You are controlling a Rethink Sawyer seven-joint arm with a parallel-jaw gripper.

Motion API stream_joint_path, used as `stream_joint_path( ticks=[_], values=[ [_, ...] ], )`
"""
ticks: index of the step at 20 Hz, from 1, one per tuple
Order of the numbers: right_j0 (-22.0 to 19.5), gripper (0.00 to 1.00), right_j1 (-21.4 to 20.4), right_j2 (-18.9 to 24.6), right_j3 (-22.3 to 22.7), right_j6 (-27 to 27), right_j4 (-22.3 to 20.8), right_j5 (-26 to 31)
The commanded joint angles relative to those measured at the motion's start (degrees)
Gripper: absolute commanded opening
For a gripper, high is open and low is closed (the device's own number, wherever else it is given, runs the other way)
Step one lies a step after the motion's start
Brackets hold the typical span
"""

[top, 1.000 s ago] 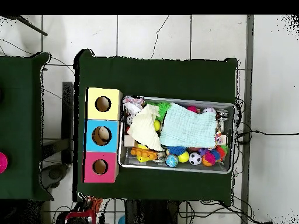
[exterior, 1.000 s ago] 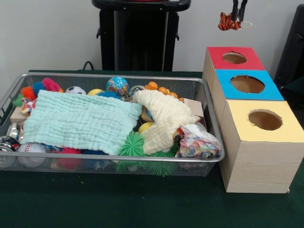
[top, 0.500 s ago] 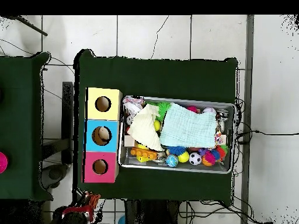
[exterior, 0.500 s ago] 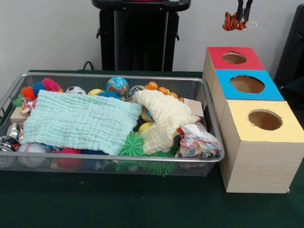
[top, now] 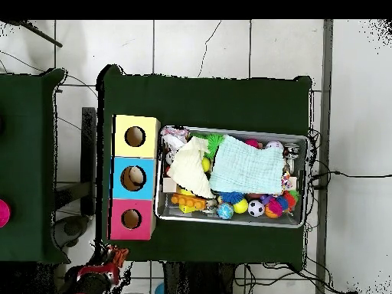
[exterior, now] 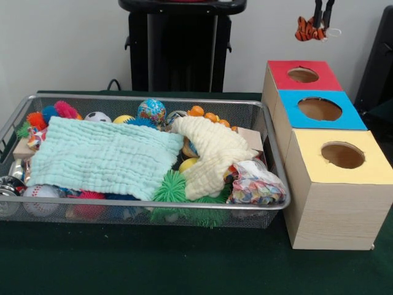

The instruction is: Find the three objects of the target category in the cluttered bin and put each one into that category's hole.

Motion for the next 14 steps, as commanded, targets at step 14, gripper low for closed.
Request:
stream_joint_path(
  ticks=[14],
  values=[
    [-4.77,0.00,4.23,2.66,-5.87,9.24,1.26,2.68]
  ],
)
